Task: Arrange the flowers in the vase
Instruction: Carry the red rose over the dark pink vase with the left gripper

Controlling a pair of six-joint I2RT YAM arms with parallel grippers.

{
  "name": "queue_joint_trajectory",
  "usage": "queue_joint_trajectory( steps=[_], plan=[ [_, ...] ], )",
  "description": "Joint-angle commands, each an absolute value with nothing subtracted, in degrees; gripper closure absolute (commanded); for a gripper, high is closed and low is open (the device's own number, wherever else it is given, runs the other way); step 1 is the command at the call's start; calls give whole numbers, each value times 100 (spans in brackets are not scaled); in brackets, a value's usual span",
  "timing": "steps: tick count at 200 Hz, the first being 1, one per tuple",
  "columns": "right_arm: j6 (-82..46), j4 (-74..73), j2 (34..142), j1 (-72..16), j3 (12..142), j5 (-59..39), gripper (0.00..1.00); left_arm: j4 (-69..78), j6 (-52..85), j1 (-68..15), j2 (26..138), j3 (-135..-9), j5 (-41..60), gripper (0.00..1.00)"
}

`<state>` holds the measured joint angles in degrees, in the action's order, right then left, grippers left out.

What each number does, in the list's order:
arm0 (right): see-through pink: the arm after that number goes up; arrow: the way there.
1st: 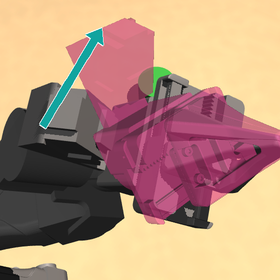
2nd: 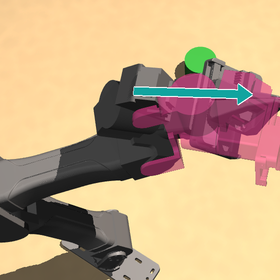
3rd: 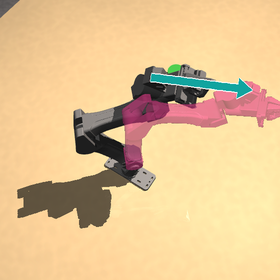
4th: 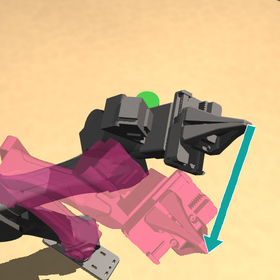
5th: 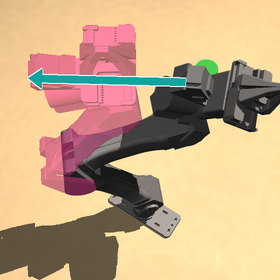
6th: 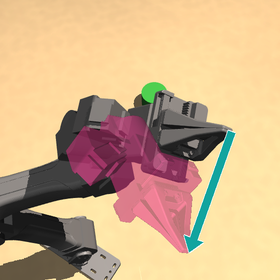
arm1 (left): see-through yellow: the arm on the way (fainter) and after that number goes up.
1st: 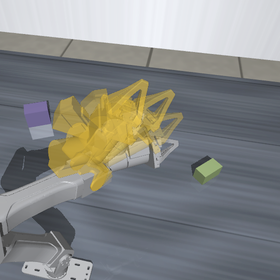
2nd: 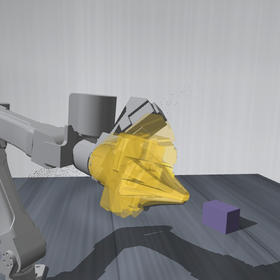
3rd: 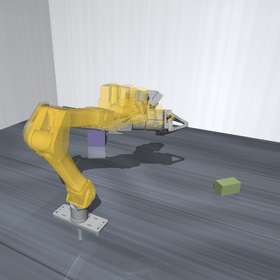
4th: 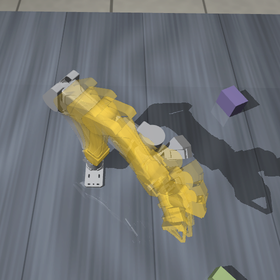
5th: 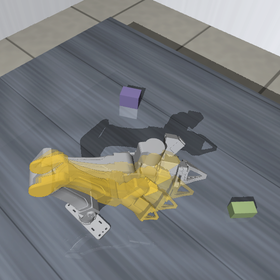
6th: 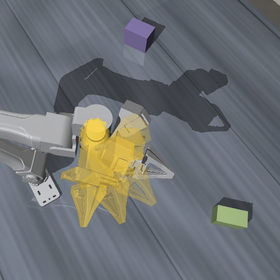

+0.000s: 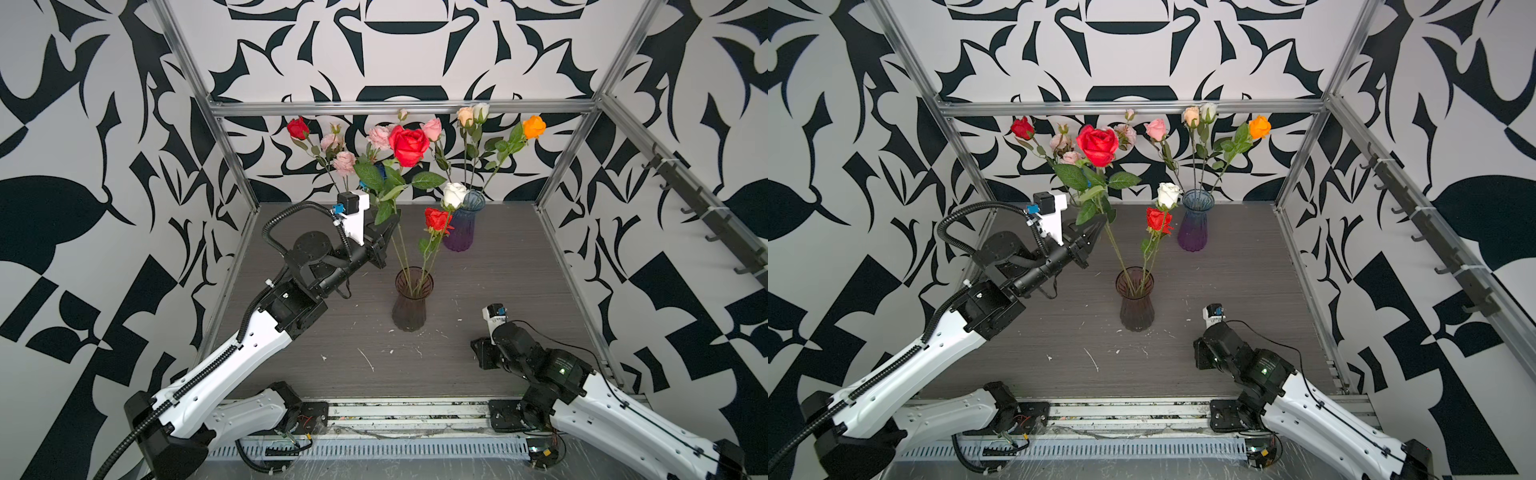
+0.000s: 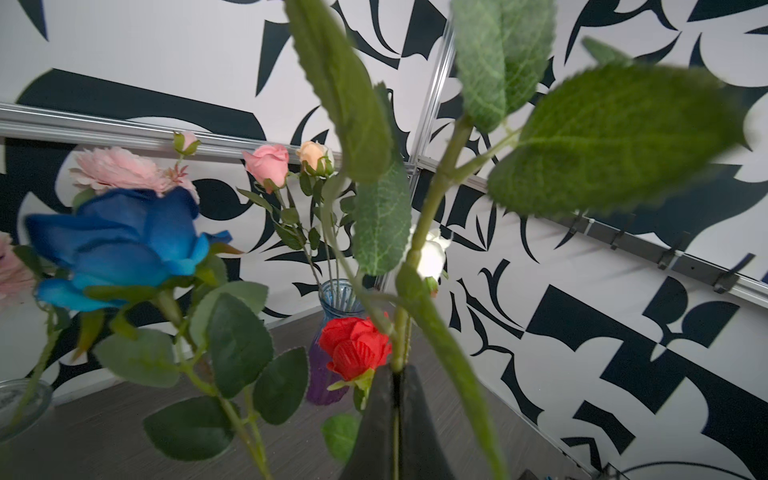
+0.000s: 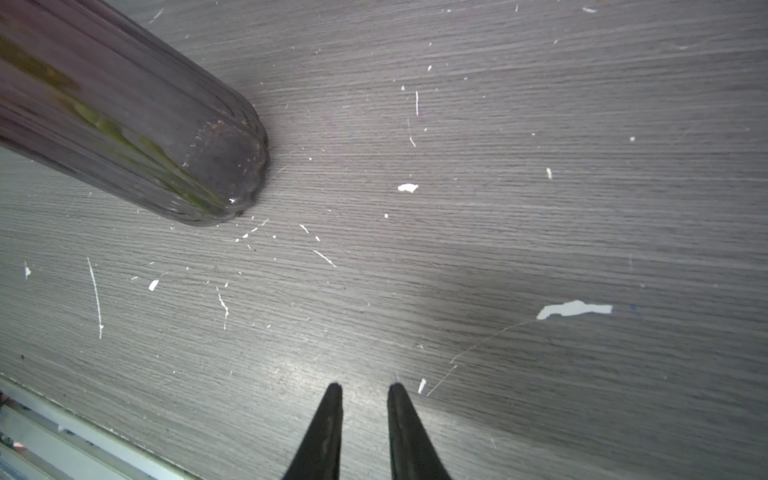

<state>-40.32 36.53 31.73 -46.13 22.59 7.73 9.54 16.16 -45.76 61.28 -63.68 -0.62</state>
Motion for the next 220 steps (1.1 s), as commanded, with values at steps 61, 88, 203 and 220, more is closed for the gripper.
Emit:
queue_joint_trajectory(
  steps=[61, 88, 203, 220],
  plan=[
    [-4061, 3586, 3226, -4633, 2407, 861, 76, 410, 1665, -4966, 6311, -6219, -360, 98],
    [-4061, 3586, 3226, -4632, 2399, 868, 76, 328, 1696, -4966, 6313, -6215, -382, 92],
    [-4061, 3586, 3199, -4633, 2391, 879, 76, 299, 1714, -4966, 6250, -6151, -545, 85],
    [-4061, 3586, 3201, -4640, 2394, 879, 76, 282, 1718, -4966, 6241, -6144, -554, 85]
  ],
)
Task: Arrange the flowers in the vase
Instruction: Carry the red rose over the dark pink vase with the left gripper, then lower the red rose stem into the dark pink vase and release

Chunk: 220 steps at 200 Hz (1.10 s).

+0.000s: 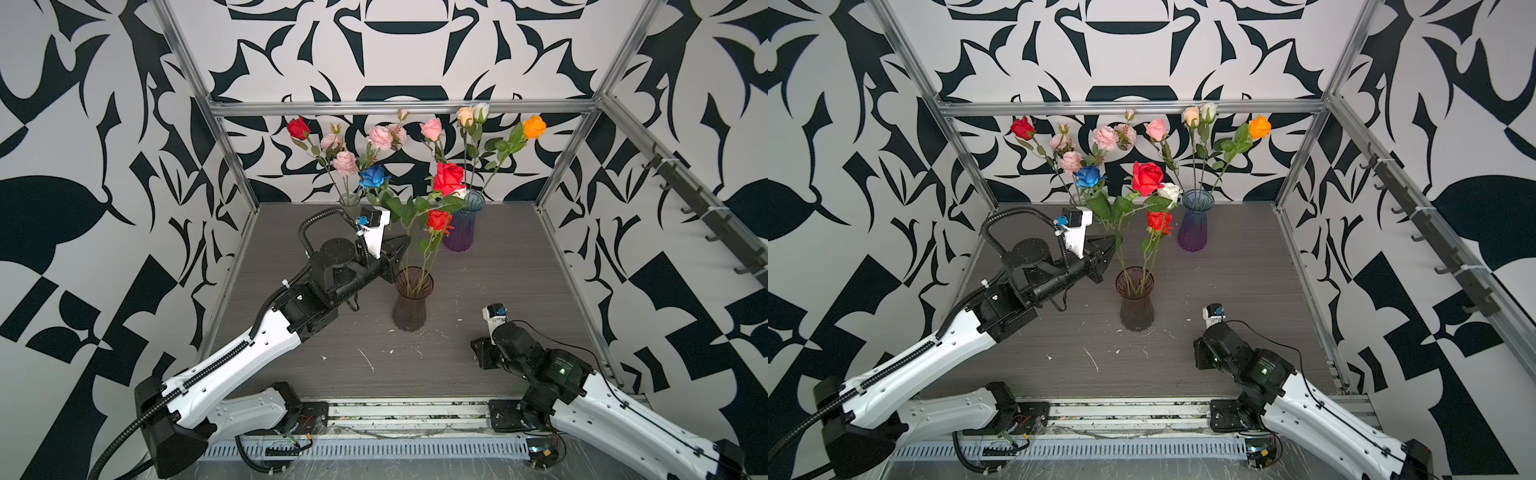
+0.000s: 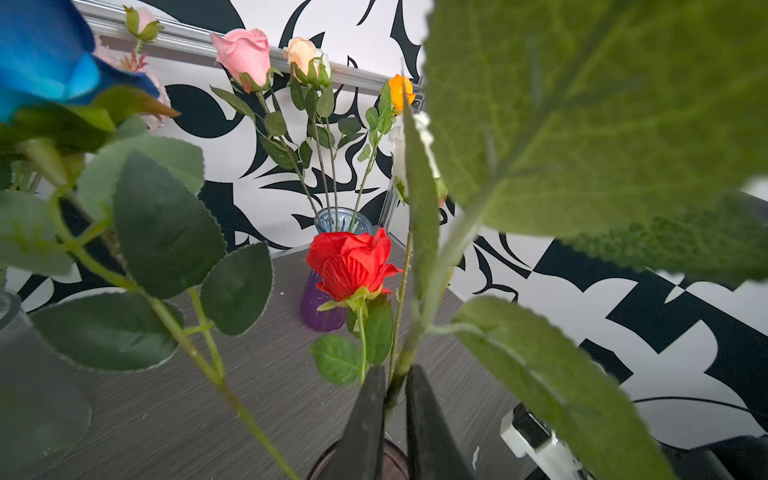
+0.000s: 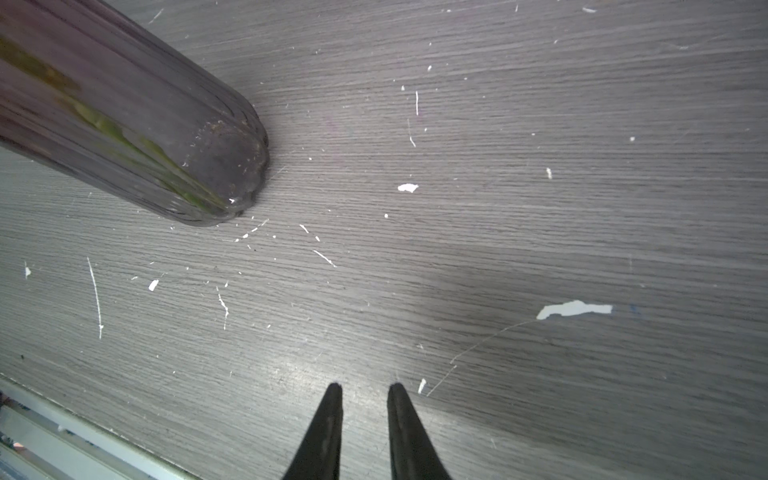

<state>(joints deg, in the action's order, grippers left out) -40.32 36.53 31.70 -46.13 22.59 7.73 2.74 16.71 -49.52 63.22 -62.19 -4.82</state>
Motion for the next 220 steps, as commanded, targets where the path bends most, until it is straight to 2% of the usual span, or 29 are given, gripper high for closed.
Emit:
queue_joint_trajectory(
  steps=[1, 22, 38, 183, 200, 220],
  plan=[
    [-4061, 3586, 3200, -4640, 2392, 879, 76, 282, 1720, -4966, 6245, -6144, -554, 85],
    [-4061, 3595, 3199, -4634, 2391, 878, 76, 281, 1740, -4966, 6217, -6126, -567, 82],
    [-4061, 3595, 3186, -4638, 2391, 875, 76, 281, 1757, -4966, 6191, -6098, -627, 76],
    [-4069, 3604, 3166, -4632, 2385, 878, 76, 272, 1801, -4966, 6126, -6046, -649, 75],
    [-4074, 3604, 3166, -4637, 2386, 888, 76, 307, 1778, -4966, 6191, -6063, -336, 58],
    [-4069, 3604, 3164, -4632, 2388, 885, 76, 241, 1669, -4966, 6338, -6189, 226, 47]
  ],
)
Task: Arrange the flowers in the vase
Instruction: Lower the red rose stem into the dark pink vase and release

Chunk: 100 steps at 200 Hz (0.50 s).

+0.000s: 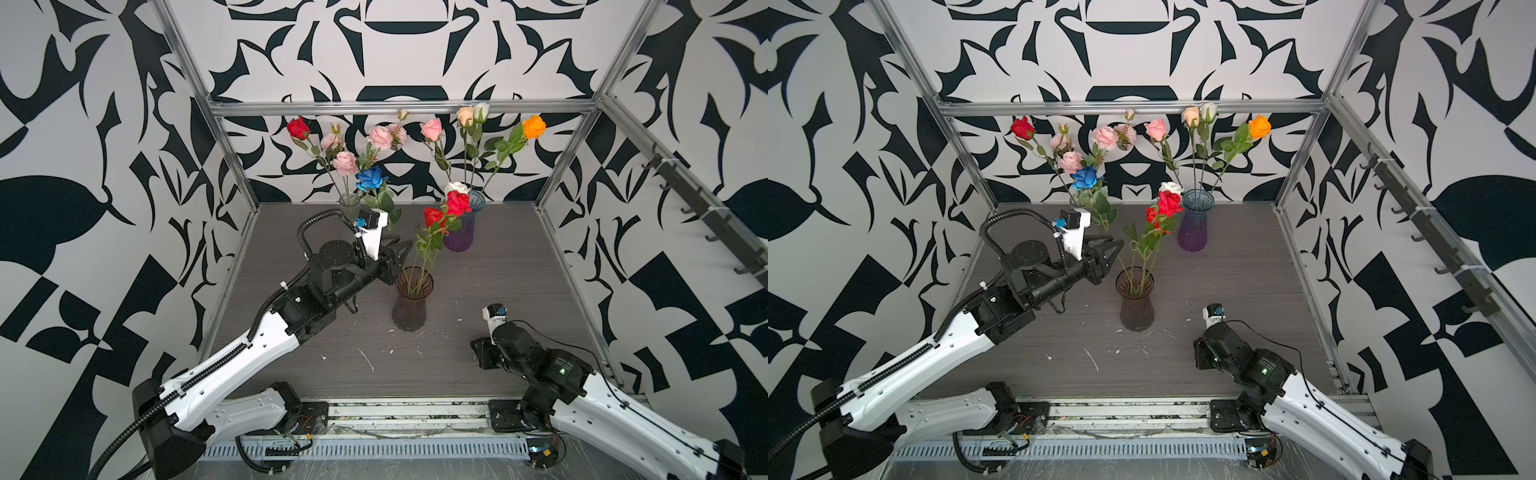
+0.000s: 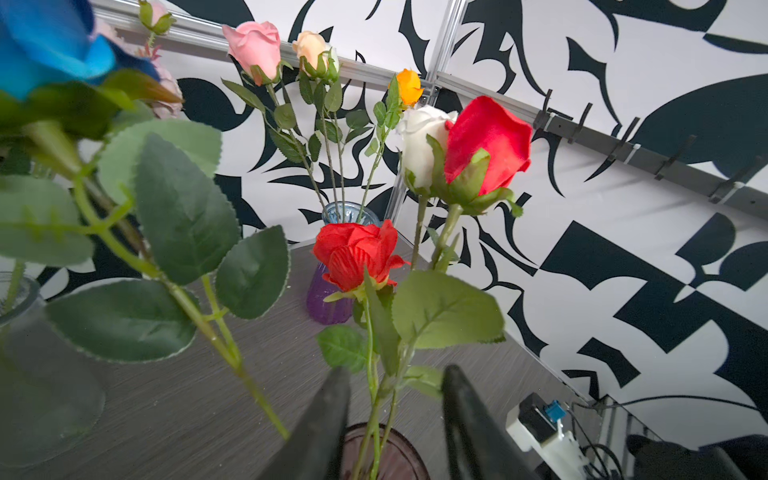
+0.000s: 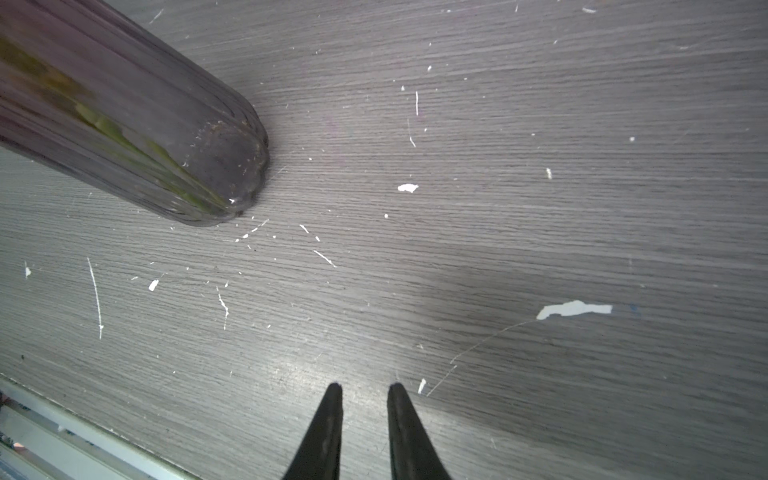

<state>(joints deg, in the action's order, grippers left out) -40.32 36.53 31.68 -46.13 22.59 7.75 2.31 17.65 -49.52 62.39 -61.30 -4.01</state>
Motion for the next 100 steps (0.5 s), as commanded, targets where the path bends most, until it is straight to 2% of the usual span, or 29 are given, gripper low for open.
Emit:
queue_joint_trajectory(
  steps=[1, 24, 71, 100],
  plan=[
    [-4069, 3604, 3164, -4637, 2385, 882, 76, 235, 1656, -4966, 6346, -6197, 253, 47],
    [-4071, 3604, 3170, -4634, 2384, 887, 76, -69, 1583, -4970, 6565, -6418, 518, 44],
    [-4078, 3612, 3138, -4633, 2382, 894, 76, -1013, 1588, -4966, 7257, -7013, 186, 40],
    [-4078, 3612, 3138, -4634, 2382, 887, 76, -1049, 1735, -4966, 7586, -7128, 15, 41]
  ],
)
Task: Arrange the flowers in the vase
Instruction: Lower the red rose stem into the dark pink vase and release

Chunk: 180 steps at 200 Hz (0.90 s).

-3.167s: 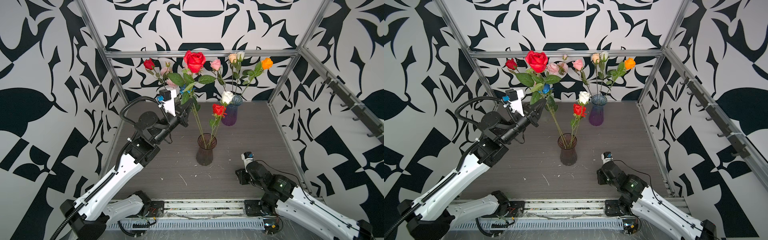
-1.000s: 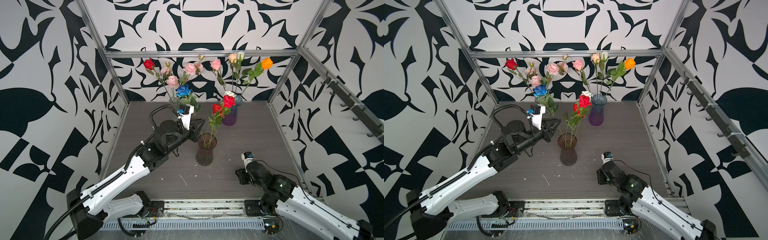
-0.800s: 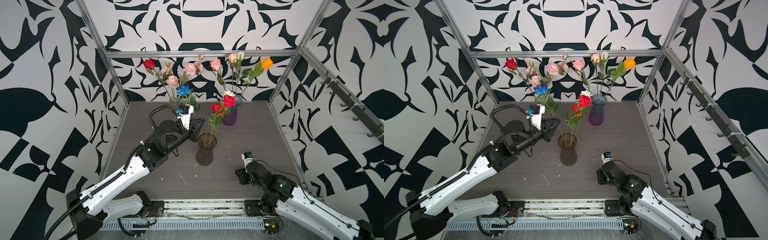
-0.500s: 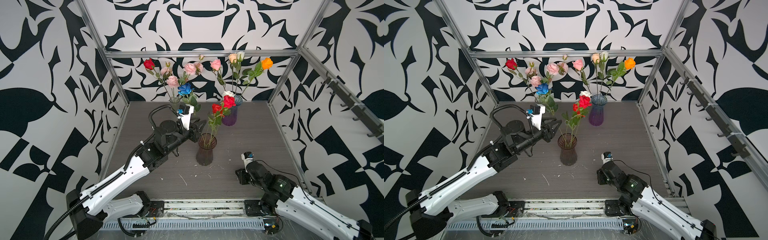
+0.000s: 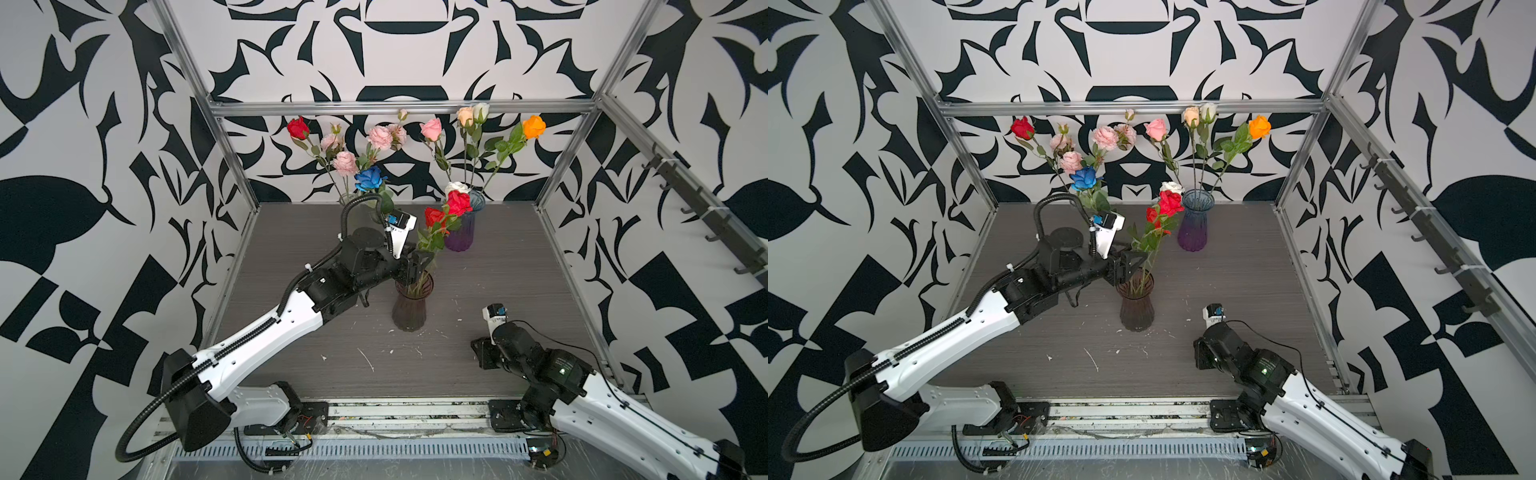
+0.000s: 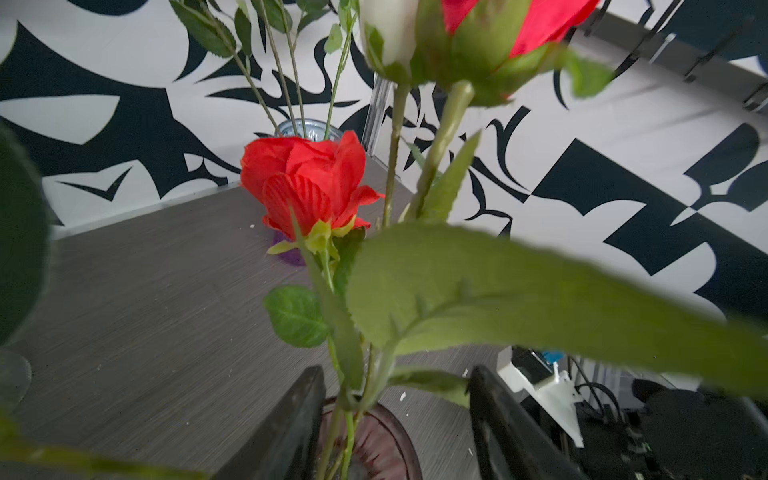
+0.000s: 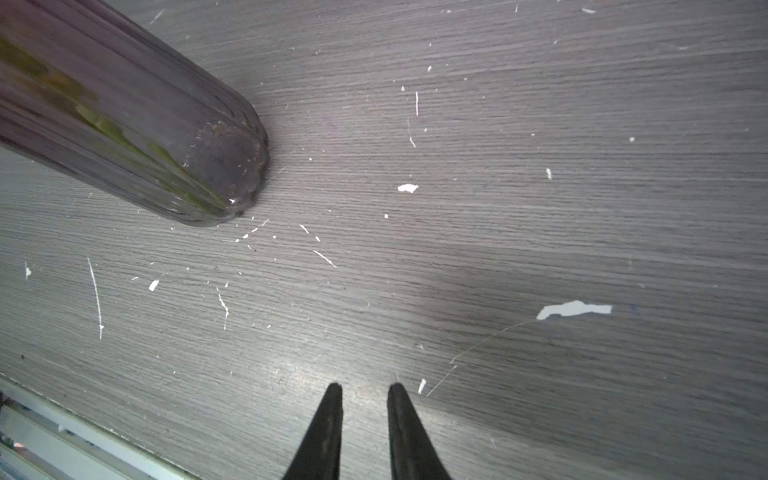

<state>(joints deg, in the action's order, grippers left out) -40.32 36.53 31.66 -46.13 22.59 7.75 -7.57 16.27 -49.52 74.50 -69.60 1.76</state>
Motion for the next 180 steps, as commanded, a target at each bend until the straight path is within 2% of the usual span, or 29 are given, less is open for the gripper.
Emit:
queue_joint_trajectory(
  steps=[1, 38, 65, 89, 180],
  plan=[
    [-4078, 3612, 3138, -4633, 2377, 888, 76, -1043, 1742, -4966, 7590, -7128, 7, 41],
    [-4079, 3621, 3111, -4635, 2382, 896, 76, -962, 1734, -4966, 7628, -7192, -62, 43],
    [-4079, 3617, 3120, -4638, 2382, 896, 76, -959, 1714, -4966, 7598, -7189, -9, 68],
    [-4078, 3639, 3103, -4632, 2382, 885, 76, -819, 1722, -4966, 7450, -7053, -42, 78],
    [-4078, 3630, 3120, -4633, 2382, 879, 76, -756, 1802, -4966, 6662, -6446, -548, 80]
  ],
)
